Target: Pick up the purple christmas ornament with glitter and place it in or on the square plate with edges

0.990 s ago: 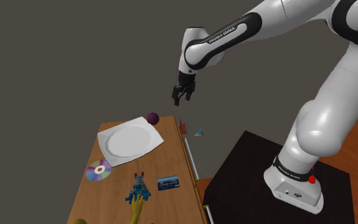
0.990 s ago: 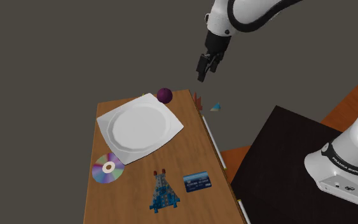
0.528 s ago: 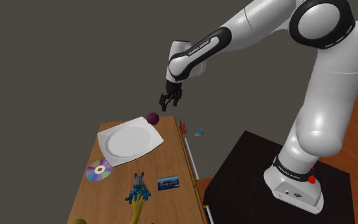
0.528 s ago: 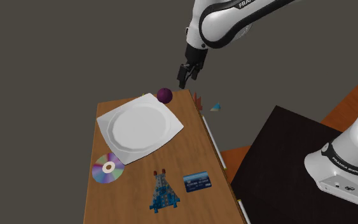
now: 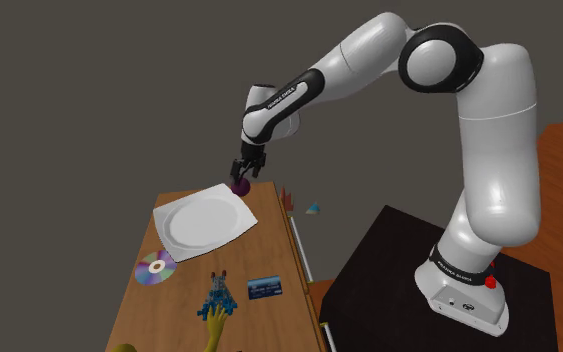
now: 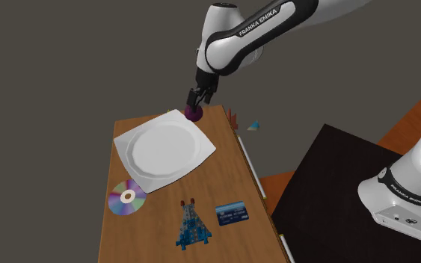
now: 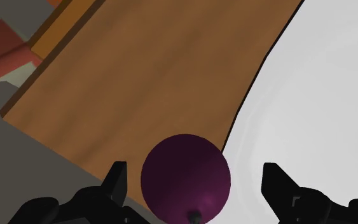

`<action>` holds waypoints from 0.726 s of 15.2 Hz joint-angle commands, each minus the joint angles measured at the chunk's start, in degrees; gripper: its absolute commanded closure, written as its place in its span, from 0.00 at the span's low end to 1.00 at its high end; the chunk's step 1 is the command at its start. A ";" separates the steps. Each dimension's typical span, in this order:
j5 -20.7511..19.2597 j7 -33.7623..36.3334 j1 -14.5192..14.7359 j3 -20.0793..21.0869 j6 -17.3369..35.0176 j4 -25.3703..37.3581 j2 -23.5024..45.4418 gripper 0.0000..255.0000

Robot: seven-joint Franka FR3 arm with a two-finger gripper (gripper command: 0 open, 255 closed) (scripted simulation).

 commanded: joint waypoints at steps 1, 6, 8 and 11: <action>0.16 -0.16 0.08 0.14 1.03 0.57 1.47 0.00; 0.36 -0.29 0.36 0.37 3.28 1.20 4.30 0.00; 0.36 -0.29 0.36 0.36 3.27 1.22 4.31 0.00; 0.36 -0.29 0.36 0.36 3.27 1.22 4.31 0.00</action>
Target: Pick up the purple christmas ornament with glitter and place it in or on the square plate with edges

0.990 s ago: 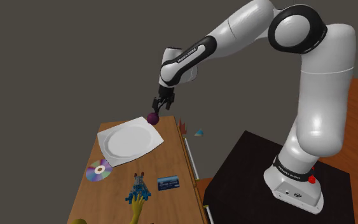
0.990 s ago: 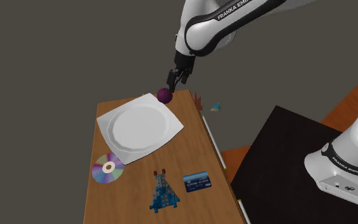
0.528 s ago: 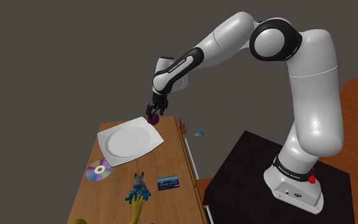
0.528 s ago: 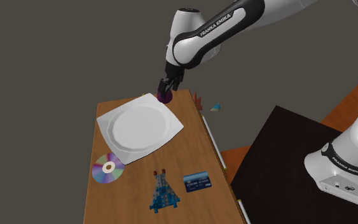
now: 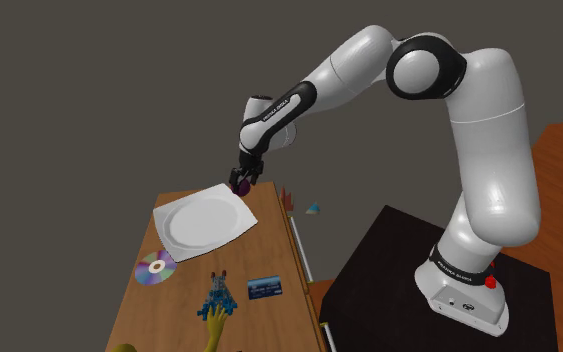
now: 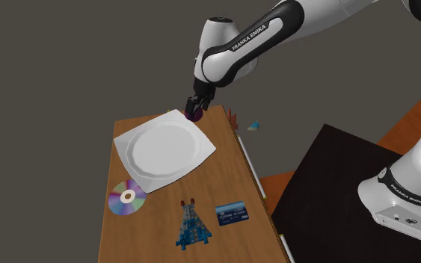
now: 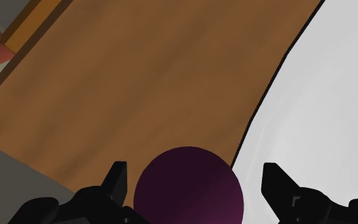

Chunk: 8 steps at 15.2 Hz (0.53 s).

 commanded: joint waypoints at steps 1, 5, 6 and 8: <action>0.00 0.00 0.00 0.00 0.01 0.01 0.02 0.00; 0.00 0.01 0.01 0.00 0.01 0.01 0.02 1.00; -0.02 0.06 0.04 0.00 -0.01 0.10 0.08 1.00; -0.03 0.08 0.06 0.00 -0.01 0.12 0.09 1.00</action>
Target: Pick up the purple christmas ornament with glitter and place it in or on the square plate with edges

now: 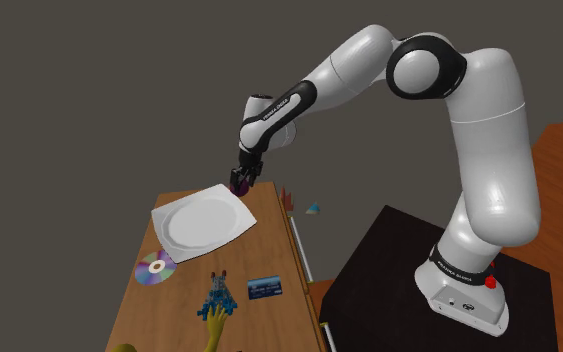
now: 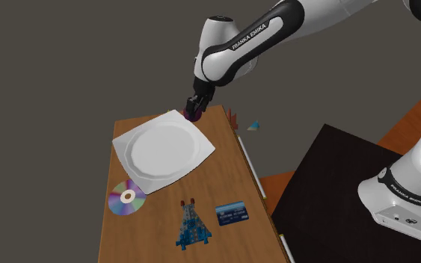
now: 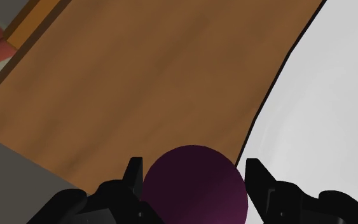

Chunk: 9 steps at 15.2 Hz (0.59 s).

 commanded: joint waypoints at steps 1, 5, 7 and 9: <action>0.01 0.01 0.09 0.09 -0.03 -0.10 0.19 1.00; 0.04 -0.07 0.03 0.09 -0.03 -0.21 0.10 1.00; -0.15 0.24 0.08 -0.03 -1.14 -0.12 -0.94 1.00; -0.34 0.55 0.12 -0.14 -2.28 0.05 -1.93 1.00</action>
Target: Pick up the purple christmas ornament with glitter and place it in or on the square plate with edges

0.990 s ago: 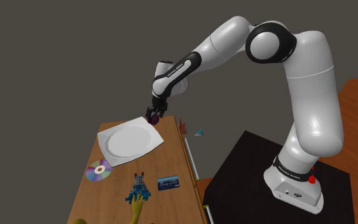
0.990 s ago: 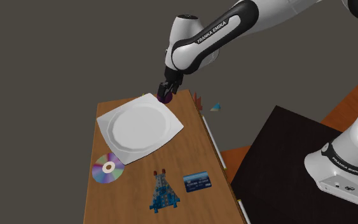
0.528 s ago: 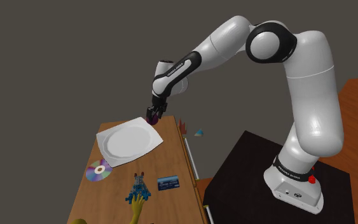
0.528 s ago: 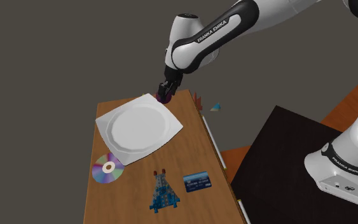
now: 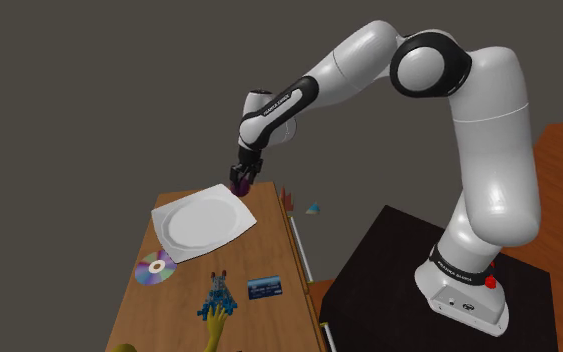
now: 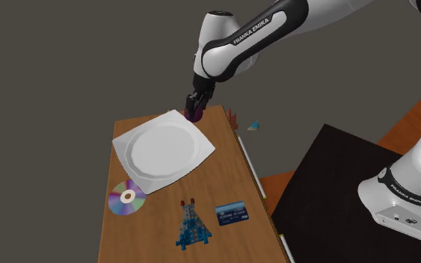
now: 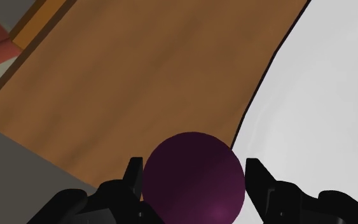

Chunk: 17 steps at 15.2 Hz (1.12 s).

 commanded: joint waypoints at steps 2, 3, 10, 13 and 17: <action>-0.25 0.43 0.05 -0.14 -1.65 0.03 -1.62 1.00; -0.35 0.58 0.07 -0.19 -2.23 0.16 -2.09 1.00; -1.01 1.66 0.16 -0.49 -6.43 1.37 -5.14 1.00; -1.28 2.11 0.18 -0.60 -8.29 2.08 -6.31 1.00; -2.15 5.06 2.07 -0.15 -8.70 2.91 -6.37 1.00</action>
